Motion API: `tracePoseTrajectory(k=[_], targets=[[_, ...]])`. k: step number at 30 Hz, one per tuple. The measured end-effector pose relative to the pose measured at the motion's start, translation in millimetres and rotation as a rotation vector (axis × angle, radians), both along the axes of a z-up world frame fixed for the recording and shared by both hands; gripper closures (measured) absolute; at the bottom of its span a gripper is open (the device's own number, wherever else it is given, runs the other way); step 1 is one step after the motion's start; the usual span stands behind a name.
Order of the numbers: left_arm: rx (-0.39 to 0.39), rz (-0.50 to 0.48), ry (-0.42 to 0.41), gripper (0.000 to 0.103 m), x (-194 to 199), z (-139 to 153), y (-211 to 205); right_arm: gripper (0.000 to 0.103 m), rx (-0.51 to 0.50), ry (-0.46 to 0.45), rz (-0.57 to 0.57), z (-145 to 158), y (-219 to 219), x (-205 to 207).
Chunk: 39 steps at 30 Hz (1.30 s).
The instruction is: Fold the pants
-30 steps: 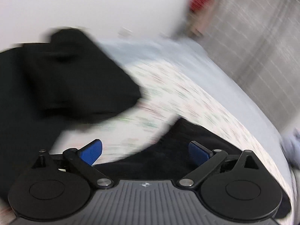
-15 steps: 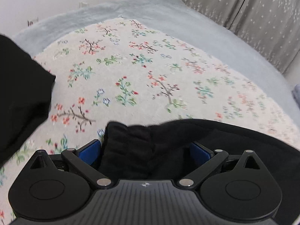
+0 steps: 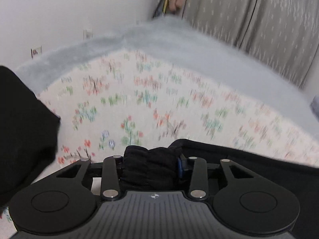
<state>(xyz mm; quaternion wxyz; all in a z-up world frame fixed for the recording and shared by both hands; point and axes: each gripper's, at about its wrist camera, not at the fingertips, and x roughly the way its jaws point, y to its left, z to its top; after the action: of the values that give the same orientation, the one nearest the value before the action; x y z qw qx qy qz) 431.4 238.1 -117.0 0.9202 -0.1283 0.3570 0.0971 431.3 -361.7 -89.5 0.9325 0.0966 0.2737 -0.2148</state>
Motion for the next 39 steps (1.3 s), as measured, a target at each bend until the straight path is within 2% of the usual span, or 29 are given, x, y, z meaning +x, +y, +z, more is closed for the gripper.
tracePoseTrajectory(k=[4,7,9,11,13,15,17,20,23,26,28,30,32,35,37,39], targets=[[-0.009,0.008,-0.078,0.065,-15.1,28.0,5.6,0.083,-0.017,-0.033,0.011,47.4,0.0,-28.8],[-0.031,0.016,-0.100,0.065,-16.7,34.7,9.8,0.083,-0.013,-0.030,0.010,68.8,-2.2,-46.1],[-0.011,0.011,-0.085,0.065,-13.9,28.8,5.4,0.083,-0.017,0.007,0.002,66.5,-0.5,-48.6],[0.003,0.007,-0.068,0.065,-11.5,20.8,2.1,0.083,-0.035,0.066,-0.009,52.4,4.1,-42.8],[-0.009,0.008,-0.071,0.065,-11.1,18.3,3.4,0.083,-0.036,0.089,-0.015,37.7,10.7,-39.6],[-0.009,0.006,-0.078,0.065,-16.0,24.2,6.0,0.083,-0.020,0.062,-0.030,34.4,15.1,-43.3],[-0.005,0.000,-0.101,0.065,-25.5,38.3,9.6,0.083,-0.002,0.005,-0.038,46.7,16.4,-54.1],[-0.020,-0.003,-0.165,0.065,-51.3,60.6,15.9,0.083,0.038,-0.090,-0.030,85.1,14.4,-88.8],[-0.053,-0.012,-0.232,0.065,-88.4,74.4,22.5,0.083,0.061,-0.151,-0.013,118.4,16.5,-143.0],[-0.085,-0.030,-0.282,0.065,-134.8,74.7,28.5,0.083,0.076,-0.182,0.017,131.5,22.3,-212.0],[-0.089,-0.063,-0.302,0.065,-170.6,68.1,30.8,0.083,0.101,-0.201,0.027,124.6,25.4,-261.8],[-0.064,-0.109,-0.307,0.065,-203.0,54.2,32.9,0.083,0.116,-0.184,0.033,101.1,28.4,-310.5],[-0.038,-0.147,-0.279,0.064,-225.4,34.7,36.6,0.083,0.141,-0.133,0.038,63.8,29.4,-347.7],[-0.004,-0.205,-0.201,0.059,-238.9,6.4,40.2,0.082,0.184,-0.069,0.040,5.0,37.3,-389.6],[-0.021,-0.210,-0.155,0.049,-245.1,-0.5,46.3,0.082,0.222,-0.071,0.027,-20.2,42.2,-414.1],[-0.083,-0.185,-0.166,0.041,-256.0,2.4,60.2,0.080,0.296,-0.096,0.018,-32.0,41.9,-435.6]])
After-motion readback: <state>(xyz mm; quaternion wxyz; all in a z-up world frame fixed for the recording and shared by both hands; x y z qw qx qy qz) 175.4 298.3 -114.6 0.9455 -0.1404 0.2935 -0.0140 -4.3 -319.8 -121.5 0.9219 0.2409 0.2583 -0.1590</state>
